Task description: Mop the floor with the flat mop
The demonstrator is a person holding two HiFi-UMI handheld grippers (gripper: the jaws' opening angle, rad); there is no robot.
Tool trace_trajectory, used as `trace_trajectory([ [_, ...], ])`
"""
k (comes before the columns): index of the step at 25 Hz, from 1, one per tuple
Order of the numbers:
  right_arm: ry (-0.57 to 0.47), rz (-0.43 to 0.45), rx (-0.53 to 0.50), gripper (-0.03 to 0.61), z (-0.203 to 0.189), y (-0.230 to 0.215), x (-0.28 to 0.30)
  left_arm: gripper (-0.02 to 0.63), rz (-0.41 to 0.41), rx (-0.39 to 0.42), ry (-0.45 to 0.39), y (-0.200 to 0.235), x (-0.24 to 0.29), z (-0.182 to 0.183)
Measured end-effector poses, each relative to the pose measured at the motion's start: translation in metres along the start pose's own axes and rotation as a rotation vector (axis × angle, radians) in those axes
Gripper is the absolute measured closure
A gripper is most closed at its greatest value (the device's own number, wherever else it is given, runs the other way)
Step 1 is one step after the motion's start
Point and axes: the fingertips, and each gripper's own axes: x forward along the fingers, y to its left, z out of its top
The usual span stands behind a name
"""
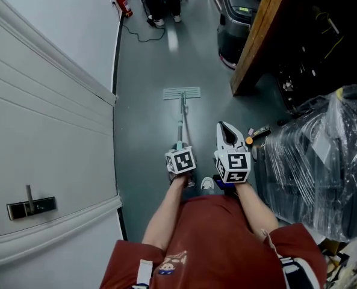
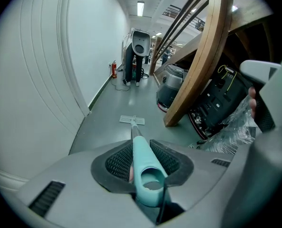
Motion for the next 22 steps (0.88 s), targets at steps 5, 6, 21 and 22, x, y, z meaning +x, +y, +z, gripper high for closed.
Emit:
trace_trajectory([
  [5, 0.011, -0.022, -0.040, 0.560, 0.015, -0.003, 0.056, 0.489, -0.008, 0.023, -0.002, 0.017, 0.030, 0.044],
  [6, 0.014, -0.026, -0.037, 0.560, 0.018, -0.003, 0.066, 0.489, -0.010, 0.024, -0.002, 0.020, 0.035, 0.051],
  [21, 0.004, -0.039, -0.061, 0.560, 0.063, 0.016, 0.153, 0.489, -0.054, 0.020, 0.024, 0.058, 0.075, 0.132],
  [22, 0.005, -0.042, -0.063, 0.560, 0.064, 0.017, 0.155, 0.489, -0.056, 0.023, 0.025, 0.059, 0.077, 0.135],
])
